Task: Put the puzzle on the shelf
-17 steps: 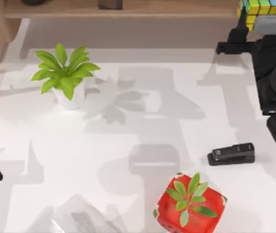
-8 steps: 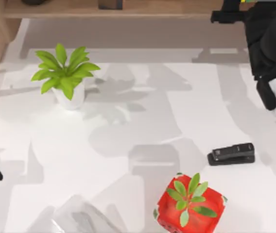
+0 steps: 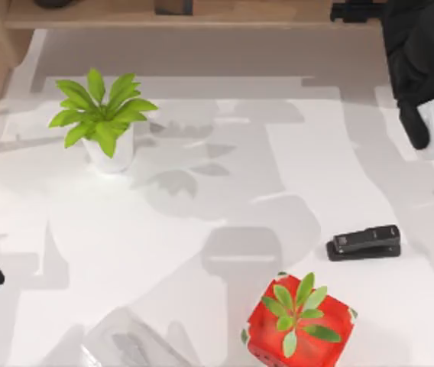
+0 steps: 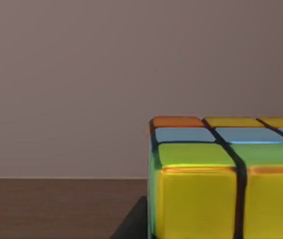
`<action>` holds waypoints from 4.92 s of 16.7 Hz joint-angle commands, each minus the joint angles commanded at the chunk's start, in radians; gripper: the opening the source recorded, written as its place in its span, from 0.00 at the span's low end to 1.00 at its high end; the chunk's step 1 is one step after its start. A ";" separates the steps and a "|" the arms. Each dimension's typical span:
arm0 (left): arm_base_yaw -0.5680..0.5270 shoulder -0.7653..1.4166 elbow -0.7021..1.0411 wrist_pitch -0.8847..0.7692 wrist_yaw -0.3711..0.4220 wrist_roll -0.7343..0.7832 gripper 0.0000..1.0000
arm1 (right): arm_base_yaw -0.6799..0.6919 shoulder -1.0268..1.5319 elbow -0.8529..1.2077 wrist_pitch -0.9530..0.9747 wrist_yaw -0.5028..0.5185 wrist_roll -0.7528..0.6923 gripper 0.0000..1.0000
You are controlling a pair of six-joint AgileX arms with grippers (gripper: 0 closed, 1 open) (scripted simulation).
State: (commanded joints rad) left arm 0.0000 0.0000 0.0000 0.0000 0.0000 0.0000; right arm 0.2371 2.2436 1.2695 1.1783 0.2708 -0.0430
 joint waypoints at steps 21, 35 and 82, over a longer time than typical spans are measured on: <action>0.000 0.000 0.000 0.000 0.000 0.000 1.00 | 0.000 0.000 0.000 0.000 0.000 0.000 1.00; 0.000 0.000 0.000 0.000 0.000 0.000 1.00 | -0.186 -0.188 -0.477 0.219 -0.402 -0.470 1.00; 0.000 0.000 0.000 0.000 0.000 0.000 1.00 | -0.926 -0.183 -0.756 0.381 -0.926 -1.510 0.00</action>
State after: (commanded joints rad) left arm 0.0000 0.0000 0.0000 0.0000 0.0000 0.0000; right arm -0.6888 2.0607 0.5131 1.5589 -0.6554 -1.5528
